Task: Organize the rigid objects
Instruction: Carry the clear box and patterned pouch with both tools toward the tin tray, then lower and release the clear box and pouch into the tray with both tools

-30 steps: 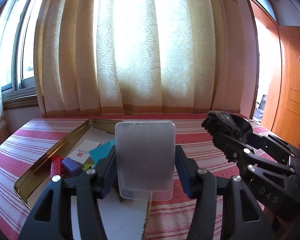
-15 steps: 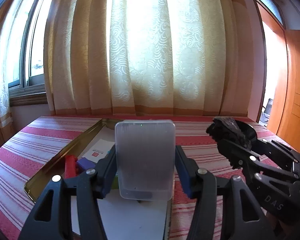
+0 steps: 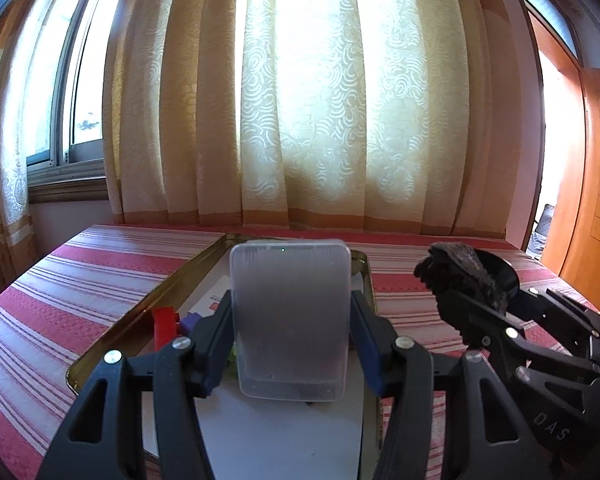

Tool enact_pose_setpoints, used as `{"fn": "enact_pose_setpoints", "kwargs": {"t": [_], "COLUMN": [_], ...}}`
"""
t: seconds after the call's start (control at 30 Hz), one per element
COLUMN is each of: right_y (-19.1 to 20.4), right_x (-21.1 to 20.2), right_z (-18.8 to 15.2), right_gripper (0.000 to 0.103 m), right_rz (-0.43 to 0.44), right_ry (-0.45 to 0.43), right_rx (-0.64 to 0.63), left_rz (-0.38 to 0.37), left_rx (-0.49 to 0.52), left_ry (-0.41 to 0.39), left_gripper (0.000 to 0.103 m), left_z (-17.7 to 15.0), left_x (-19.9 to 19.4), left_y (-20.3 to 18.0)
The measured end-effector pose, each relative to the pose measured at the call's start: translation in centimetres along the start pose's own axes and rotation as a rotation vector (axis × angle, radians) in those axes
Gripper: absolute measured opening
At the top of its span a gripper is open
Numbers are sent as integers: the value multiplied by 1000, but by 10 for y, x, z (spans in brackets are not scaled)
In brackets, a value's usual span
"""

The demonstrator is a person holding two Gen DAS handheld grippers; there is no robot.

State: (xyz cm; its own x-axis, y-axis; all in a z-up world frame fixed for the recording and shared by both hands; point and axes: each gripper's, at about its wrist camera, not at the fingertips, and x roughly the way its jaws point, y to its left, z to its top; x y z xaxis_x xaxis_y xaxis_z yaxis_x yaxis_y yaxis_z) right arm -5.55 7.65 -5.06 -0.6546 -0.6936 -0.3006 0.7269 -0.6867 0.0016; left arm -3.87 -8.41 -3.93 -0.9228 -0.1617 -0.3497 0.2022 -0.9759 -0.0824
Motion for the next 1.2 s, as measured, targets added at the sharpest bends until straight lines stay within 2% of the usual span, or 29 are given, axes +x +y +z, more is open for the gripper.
{"fn": "enact_pose_setpoints", "kwargs": {"t": [0.5, 0.83, 1.07, 1.2], "right_y": [16, 25, 27, 34], "right_x": [12, 29, 54, 66], "right_z": [2, 5, 12, 23], "right_gripper": [47, 47, 47, 47], "right_rz": [45, 91, 155, 187], "right_ry": [22, 69, 131, 157], "right_rx": [-8, 3, 62, 74], "left_rz": [25, 57, 103, 99], "left_rx": [-7, -2, 9, 1], "left_ry": [21, 60, 163, 210], "left_gripper": [54, 55, 54, 54], "left_z": [2, 2, 1, 0], "left_x": [2, 7, 22, 29], "left_y": [18, 33, 54, 61]}}
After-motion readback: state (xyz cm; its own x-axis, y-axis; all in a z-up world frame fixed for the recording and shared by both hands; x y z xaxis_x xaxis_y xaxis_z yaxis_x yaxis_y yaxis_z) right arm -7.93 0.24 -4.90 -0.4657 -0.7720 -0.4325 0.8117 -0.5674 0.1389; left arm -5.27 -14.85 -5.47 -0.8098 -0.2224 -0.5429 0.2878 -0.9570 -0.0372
